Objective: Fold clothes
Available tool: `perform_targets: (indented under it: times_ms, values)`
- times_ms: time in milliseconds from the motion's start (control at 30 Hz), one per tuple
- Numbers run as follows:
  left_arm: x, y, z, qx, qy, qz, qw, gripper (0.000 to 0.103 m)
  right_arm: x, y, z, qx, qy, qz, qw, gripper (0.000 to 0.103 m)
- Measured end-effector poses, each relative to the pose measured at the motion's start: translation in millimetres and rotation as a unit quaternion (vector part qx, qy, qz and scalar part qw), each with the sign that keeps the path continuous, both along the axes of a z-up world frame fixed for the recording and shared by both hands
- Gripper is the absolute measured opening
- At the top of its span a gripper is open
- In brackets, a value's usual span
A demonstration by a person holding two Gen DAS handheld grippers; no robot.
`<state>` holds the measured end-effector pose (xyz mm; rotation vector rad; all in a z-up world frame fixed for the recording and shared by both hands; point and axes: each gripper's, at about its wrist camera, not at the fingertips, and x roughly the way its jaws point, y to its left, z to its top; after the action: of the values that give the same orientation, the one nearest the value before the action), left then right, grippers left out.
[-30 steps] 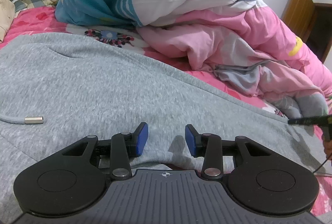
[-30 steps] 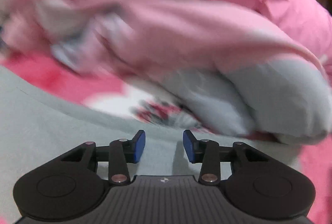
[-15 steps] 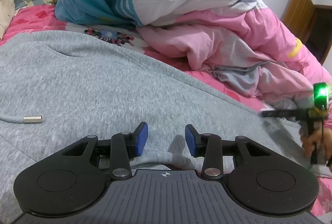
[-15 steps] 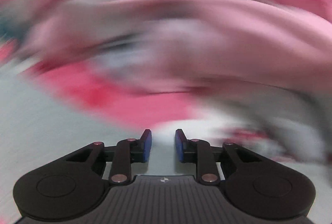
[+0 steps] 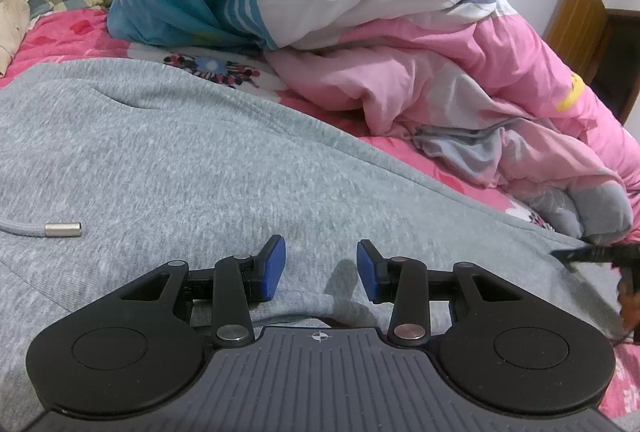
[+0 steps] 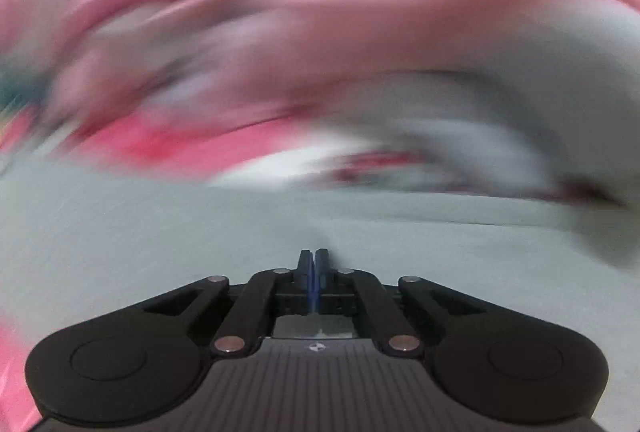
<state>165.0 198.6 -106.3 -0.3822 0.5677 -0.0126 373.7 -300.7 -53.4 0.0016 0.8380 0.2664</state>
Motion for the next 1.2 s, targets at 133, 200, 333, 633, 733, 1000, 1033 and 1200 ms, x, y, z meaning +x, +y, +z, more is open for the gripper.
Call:
perform_targets:
  times_ms: [133, 200, 333, 633, 733, 1000, 1033, 1200]
  values:
    - [0, 0, 0, 0.0, -0.001, 0.001, 1.0, 0.039, 3, -46, 8, -0.009, -0.017, -0.088, 0.996, 0.0]
    - [0, 0, 0, 0.001, 0.0, 0.001, 1.0, 0.039, -19, -32, 17, 0.011, -0.025, -0.045, 0.999, 0.0]
    - [1, -1, -1, 0.004, 0.001, 0.002, 1.0, 0.039, -56, 36, 13, 0.028, -0.002, 0.115, 0.993, 0.0]
    - [1, -1, -1, 0.001, 0.0, 0.003, 1.0, 0.039, 31, -11, 10, 0.044, 0.0, -0.062, 0.997, 0.0]
    - [0, 0, -1, -0.001, -0.001, 0.004, 1.0, 0.039, -1, -20, 27, 0.084, 0.015, -0.001, 0.996, 0.001]
    - [0, 0, -2, -0.002, -0.001, 0.006, 1.0, 0.039, 14, -35, 4, 0.036, 0.045, -0.034, 0.998, 0.0]
    - [0, 0, -2, -0.002, -0.001, 0.006, 1.0, 0.039, 21, -53, 7, 0.011, 0.033, -0.077, 0.996, 0.0]
    - [1, 1, -2, -0.002, 0.0, 0.005, 1.0, 0.039, -16, -109, 32, 0.018, 0.012, -0.109, 0.994, 0.001]
